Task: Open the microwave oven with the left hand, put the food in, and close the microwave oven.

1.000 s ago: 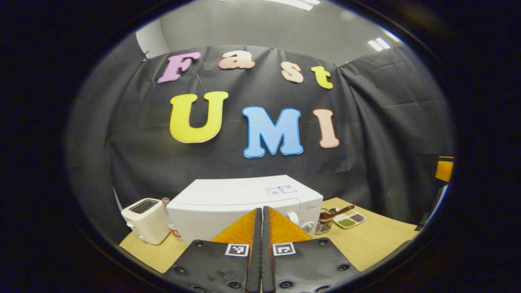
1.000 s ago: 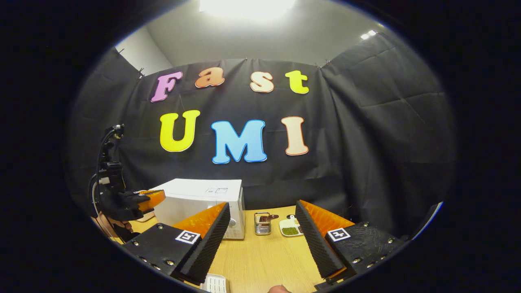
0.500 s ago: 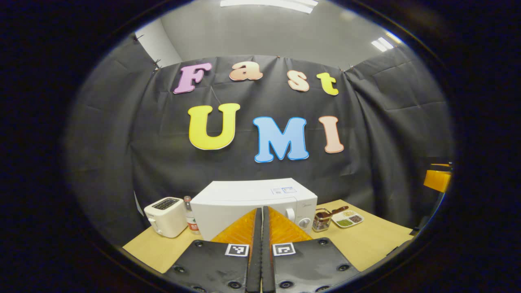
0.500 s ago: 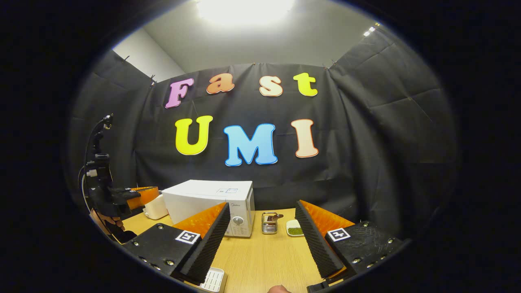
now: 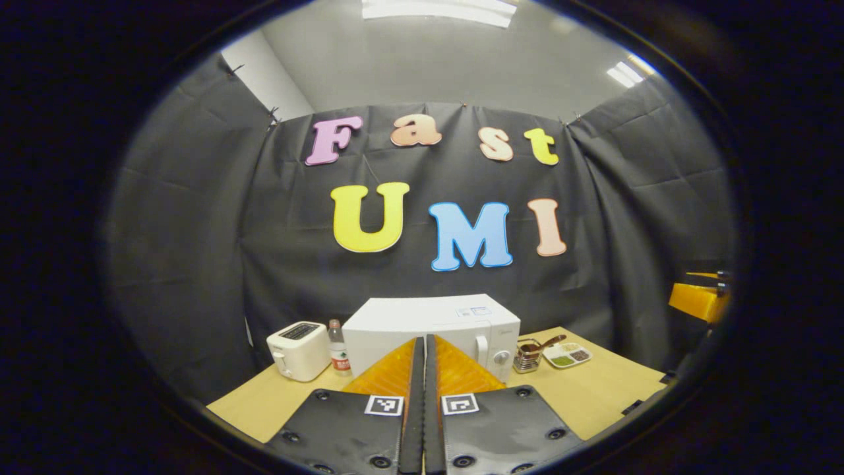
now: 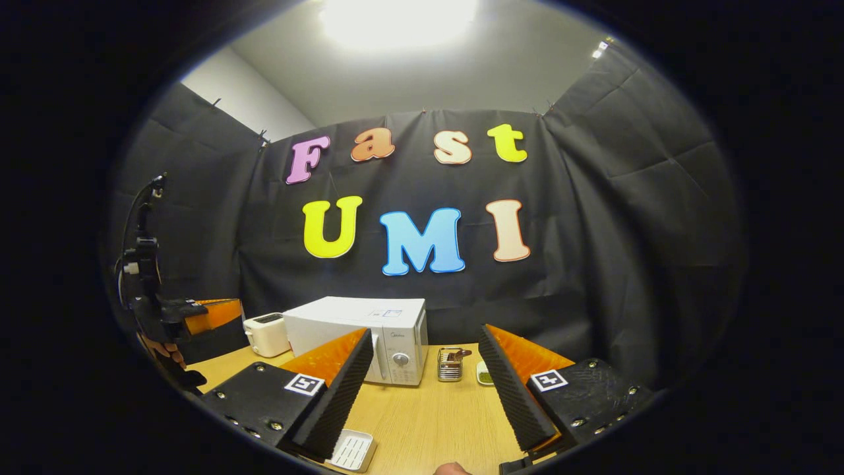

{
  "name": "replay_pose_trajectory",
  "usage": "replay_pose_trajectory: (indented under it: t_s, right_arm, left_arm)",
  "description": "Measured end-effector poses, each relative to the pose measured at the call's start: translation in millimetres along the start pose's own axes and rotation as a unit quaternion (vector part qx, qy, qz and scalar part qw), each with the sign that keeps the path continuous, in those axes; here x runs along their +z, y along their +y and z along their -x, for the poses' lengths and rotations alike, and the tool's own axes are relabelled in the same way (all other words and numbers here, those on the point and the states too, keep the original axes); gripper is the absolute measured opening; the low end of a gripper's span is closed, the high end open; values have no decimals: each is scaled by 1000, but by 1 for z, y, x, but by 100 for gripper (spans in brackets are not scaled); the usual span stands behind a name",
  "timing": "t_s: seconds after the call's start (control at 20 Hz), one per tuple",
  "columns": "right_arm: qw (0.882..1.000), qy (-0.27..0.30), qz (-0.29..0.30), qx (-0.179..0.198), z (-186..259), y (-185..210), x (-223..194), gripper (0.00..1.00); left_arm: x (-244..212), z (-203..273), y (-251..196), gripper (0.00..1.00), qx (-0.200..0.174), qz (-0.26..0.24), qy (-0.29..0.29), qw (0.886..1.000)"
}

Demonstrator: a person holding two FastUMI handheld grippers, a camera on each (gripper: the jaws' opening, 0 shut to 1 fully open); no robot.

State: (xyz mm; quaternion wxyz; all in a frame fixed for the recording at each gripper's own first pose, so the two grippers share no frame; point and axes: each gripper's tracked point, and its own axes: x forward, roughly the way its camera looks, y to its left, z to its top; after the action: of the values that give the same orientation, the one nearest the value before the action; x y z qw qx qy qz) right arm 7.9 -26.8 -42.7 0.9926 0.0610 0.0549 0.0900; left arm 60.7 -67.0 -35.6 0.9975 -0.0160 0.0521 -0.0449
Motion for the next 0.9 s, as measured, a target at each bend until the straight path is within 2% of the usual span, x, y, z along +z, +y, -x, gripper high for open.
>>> replay_pose_trajectory:
  t_s: [0.15, 0.45, 0.65, 0.75, 0.9]
  right_arm:
    - [1000, -9, -2, 2, 0, 11, 6, 98]
    - [1000, -15, 9, 17, 1, 41, 7, 98]
    - [999, -14, 23, 17, 2, 55, 4, 98]
    - [1000, -16, 19, 15, 1, 58, 6, 98]
    - [1000, -17, 17, 13, 1, 63, 6, 98]
  left_arm:
    - [4, 17, 13, 7, 2, -18, -3, 1000]
    - [15, 46, 32, 8, 1, -21, -22, 1000]
    - [13, 61, 39, 77, 3, -17, -26, 1000]
    - [11, 64, 49, 92, 16, -19, -29, 999]
    - [7, 64, 51, 93, 18, -14, -22, 999]
